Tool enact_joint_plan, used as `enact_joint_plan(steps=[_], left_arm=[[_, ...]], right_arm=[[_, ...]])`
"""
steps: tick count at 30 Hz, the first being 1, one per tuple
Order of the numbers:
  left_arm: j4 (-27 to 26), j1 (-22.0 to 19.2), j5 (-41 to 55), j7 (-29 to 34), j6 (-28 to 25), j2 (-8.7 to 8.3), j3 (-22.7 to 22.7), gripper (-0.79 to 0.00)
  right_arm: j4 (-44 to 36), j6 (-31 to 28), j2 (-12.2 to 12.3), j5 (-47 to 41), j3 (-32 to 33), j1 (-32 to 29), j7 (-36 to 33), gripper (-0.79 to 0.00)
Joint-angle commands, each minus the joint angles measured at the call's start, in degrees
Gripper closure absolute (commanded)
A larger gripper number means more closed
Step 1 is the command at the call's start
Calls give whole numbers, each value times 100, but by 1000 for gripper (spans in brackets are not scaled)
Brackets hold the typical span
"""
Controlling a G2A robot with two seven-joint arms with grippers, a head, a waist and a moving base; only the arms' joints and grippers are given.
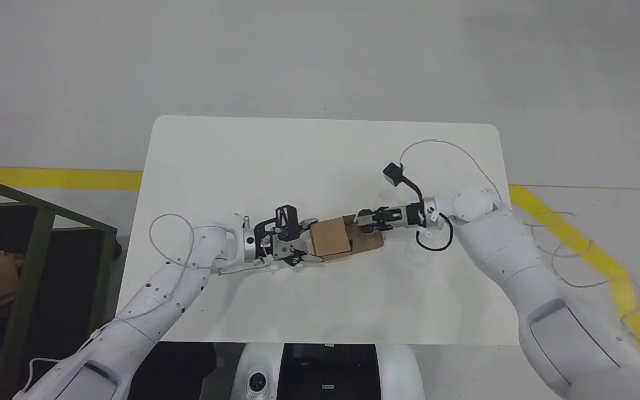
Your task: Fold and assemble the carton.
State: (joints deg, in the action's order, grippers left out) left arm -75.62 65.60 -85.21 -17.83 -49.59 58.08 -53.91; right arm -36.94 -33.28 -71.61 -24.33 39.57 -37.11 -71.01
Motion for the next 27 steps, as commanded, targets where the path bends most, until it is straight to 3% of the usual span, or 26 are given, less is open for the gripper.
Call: enact_joint_plan(steps=[1,6,19,27], left_arm=[[-4,12,-13,-12,-7,-4,-11,-496],[-26,35,-50,-34,-9,-10,-21,-511],[-61,86,-91,-143,13,-2,3,-496],[-13,61,-132,-188,4,8,25,-486]], right_arm=[[15,-93,66,43,105,6,94,0],[72,-47,83,171,155,51,119,0],[312,-90,-216,56,-131,116,90,0],[237,64,-256,99,-308,95,-63,0]])
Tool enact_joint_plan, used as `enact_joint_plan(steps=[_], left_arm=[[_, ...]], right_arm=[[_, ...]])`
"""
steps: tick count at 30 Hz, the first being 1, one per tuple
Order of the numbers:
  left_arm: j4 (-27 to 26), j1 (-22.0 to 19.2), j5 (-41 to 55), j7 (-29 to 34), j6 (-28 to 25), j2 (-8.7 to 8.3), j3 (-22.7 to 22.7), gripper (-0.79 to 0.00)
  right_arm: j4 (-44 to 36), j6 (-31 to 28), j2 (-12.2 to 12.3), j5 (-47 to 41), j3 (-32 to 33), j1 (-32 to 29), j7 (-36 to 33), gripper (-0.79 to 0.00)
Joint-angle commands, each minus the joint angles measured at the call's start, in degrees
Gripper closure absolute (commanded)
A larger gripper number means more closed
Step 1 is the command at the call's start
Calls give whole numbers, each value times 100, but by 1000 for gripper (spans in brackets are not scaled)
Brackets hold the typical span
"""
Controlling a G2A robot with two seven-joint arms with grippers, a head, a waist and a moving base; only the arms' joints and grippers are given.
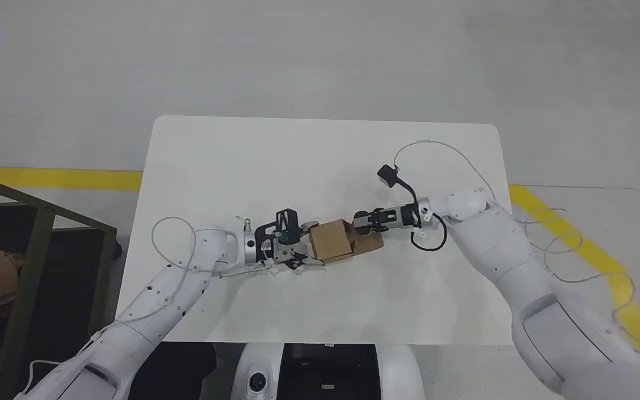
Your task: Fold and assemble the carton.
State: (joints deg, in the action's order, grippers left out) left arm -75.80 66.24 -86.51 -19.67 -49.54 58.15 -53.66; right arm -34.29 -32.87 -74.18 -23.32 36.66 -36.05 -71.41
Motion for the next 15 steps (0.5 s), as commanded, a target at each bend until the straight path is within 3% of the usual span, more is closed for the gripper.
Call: enact_joint_plan(steps=[1,15], left_arm=[[3,-10,-16,-5,-9,1,4,-483],[8,-36,-82,-61,-41,5,14,-483]], right_arm=[[-63,49,0,-2,-42,-26,-49,0],[-248,116,-96,-173,-311,-122,-117,0]])
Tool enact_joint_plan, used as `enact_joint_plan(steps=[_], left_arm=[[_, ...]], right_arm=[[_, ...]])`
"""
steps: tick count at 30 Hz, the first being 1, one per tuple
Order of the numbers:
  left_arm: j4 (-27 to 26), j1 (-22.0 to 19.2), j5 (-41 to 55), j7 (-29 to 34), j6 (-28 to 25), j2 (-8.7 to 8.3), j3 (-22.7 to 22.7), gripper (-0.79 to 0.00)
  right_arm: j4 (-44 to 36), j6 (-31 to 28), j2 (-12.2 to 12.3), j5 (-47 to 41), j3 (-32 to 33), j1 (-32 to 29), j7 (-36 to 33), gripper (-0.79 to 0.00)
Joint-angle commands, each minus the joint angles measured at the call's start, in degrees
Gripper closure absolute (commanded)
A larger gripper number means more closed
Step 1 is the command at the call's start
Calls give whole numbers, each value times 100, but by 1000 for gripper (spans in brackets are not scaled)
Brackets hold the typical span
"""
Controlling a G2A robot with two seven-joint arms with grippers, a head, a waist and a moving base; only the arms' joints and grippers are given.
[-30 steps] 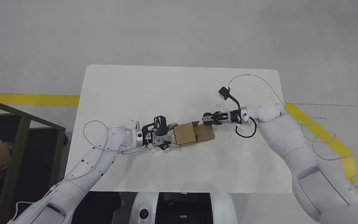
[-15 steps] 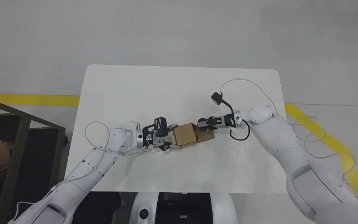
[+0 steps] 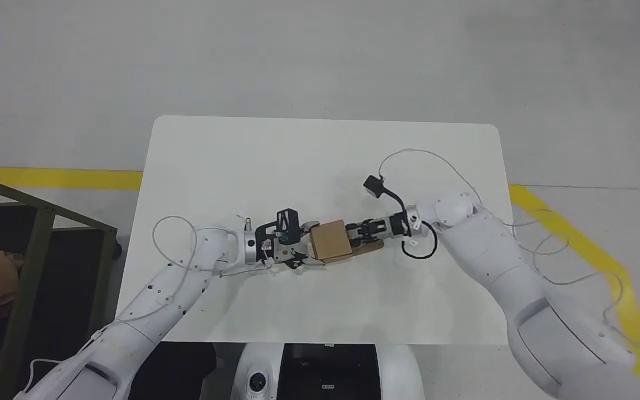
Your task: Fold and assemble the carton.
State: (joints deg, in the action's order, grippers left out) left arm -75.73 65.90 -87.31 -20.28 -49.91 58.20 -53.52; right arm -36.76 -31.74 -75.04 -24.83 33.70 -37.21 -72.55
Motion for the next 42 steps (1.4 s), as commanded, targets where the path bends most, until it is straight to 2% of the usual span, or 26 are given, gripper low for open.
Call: enact_joint_plan(steps=[1,13,19,25,33,37,42], left_arm=[[1,-3,-3,-2,-6,0,-1,-483],[-5,-36,7,5,-17,16,29,-480],[13,-63,0,-11,-25,29,56,-477],[17,-49,-30,-61,-42,13,13,-471],[-174,95,-126,-210,-67,-57,-151,-456],[-333,248,-178,-308,-113,-132,-341,-453],[-612,466,-210,-501,-123,-228,-617,-471]], right_arm=[[6,0,-20,-48,-29,-9,1,0],[49,-11,-105,-319,-182,-55,11,0],[133,-30,-71,-384,-182,-17,30,0],[283,-105,122,-348,-3,60,105,0],[377,-319,561,-464,587,-30,320,0],[286,-171,754,-489,847,-157,177,0],[98,224,871,-405,984,-328,16,0]])
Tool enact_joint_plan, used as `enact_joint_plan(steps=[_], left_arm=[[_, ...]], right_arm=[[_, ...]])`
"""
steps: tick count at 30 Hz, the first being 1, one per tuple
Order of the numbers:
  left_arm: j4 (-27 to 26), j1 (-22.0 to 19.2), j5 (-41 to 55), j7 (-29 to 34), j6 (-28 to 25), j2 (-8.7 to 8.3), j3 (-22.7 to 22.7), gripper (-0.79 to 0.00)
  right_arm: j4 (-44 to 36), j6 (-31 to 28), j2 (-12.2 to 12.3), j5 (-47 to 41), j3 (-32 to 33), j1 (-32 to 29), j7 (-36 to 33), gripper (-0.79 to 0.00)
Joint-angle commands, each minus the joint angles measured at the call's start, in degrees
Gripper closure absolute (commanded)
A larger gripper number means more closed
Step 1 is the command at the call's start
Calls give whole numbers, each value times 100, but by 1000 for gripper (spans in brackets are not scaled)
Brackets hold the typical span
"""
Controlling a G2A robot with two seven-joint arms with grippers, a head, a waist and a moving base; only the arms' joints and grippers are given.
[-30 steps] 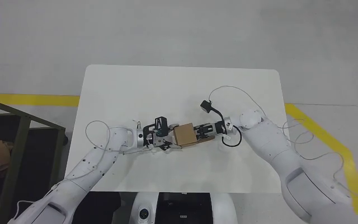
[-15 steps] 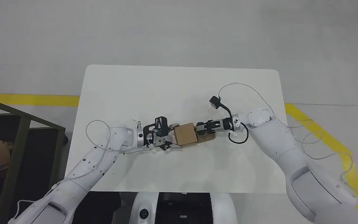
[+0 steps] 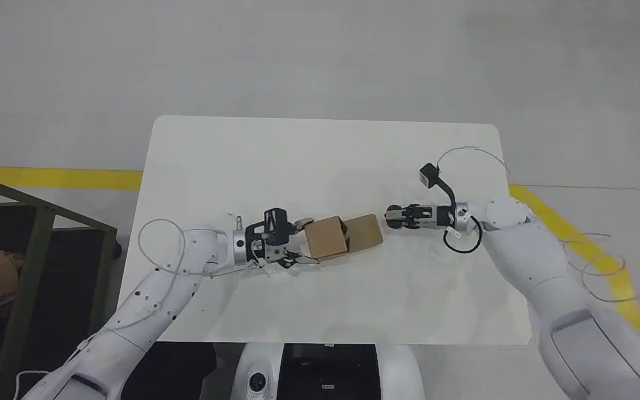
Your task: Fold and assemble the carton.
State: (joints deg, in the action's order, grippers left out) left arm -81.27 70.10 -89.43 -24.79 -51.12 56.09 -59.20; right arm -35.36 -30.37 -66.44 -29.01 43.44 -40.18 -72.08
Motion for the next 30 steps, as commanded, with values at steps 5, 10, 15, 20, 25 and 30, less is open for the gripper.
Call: enact_joint_plan(steps=[5,10,15,20,25,30], left_arm=[[-258,196,70,-239,-9,-65,-203,-459],[-332,173,86,-211,-41,-50,-124,-449],[-234,26,-2,-19,-136,-9,74,-369],[-71,-80,-3,215,-143,15,151,-372],[-51,-127,33,376,-170,21,172,-382],[-36,-156,36,509,-165,31,215,-416]], right_arm=[[-327,361,11,46,2,-169,-199,0],[-574,371,-61,-9,-62,-230,-359,0],[-891,337,-118,-216,-61,-271,-520,0],[-1128,405,-112,-153,-41,-326,-575,0],[-1246,535,-112,-92,-18,-391,-553,0],[-1204,680,-123,-277,36,-475,-656,0]])
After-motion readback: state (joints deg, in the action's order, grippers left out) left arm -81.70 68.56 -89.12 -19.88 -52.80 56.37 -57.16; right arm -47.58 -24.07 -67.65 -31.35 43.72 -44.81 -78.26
